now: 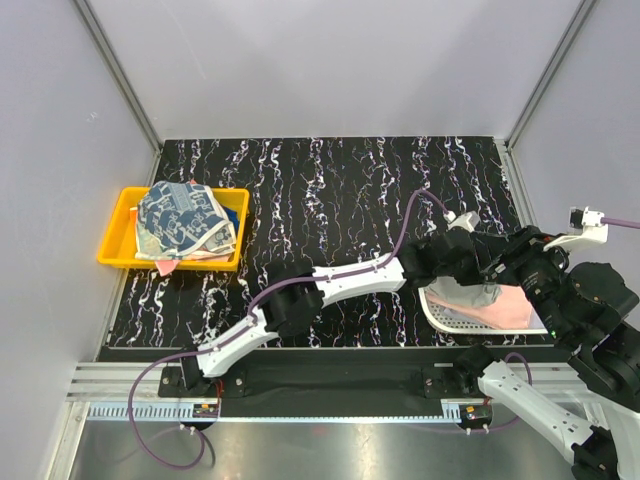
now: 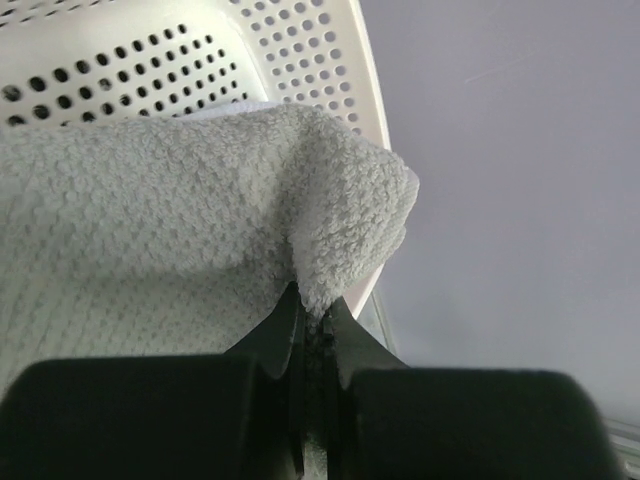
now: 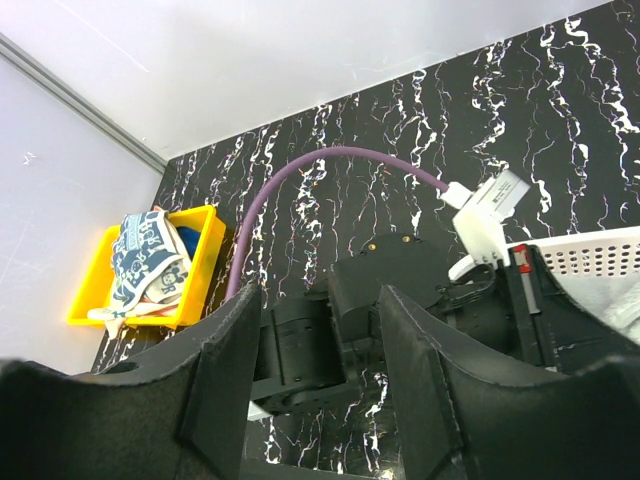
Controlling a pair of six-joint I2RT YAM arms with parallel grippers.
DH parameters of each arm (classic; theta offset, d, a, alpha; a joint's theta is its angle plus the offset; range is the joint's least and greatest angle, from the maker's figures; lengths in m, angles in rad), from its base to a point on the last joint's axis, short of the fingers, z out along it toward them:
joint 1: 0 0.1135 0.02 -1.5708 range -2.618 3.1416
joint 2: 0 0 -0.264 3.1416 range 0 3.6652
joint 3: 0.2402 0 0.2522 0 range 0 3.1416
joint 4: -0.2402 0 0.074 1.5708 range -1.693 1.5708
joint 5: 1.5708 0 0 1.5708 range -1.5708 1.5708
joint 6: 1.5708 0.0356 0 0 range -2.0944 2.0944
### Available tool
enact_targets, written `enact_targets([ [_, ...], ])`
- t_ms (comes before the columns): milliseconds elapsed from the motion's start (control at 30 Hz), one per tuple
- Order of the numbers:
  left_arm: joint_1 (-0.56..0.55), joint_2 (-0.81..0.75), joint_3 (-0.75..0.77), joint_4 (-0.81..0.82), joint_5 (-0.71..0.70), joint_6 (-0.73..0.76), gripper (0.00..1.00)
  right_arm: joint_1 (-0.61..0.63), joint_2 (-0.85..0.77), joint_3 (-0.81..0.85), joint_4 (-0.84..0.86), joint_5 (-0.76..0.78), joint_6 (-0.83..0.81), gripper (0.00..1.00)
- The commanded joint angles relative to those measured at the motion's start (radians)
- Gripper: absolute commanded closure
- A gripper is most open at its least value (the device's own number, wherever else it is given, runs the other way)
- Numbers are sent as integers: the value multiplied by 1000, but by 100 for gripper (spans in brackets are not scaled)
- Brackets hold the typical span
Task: Fold and stack the towels
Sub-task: Neatly place the folded towel into the bin
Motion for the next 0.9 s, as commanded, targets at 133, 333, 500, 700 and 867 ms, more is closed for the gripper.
enact_targets([
  [133,-5,84,145,137,72,-58,100,0,-13,-2,12,28,-18,42],
  [333,1,97,145,143,109,-51,75,0,-10,-8,20,19,-14,42],
  [500,4,95,141,174,154,-32,43,0,-2,-14,28,9,-6,42],
  [700,18,40,64,226,184,-1,38,0,8,-17,32,3,0,42],
  [867,49,-64,-62,274,201,53,38,-2,19,-11,35,0,5,42],
])
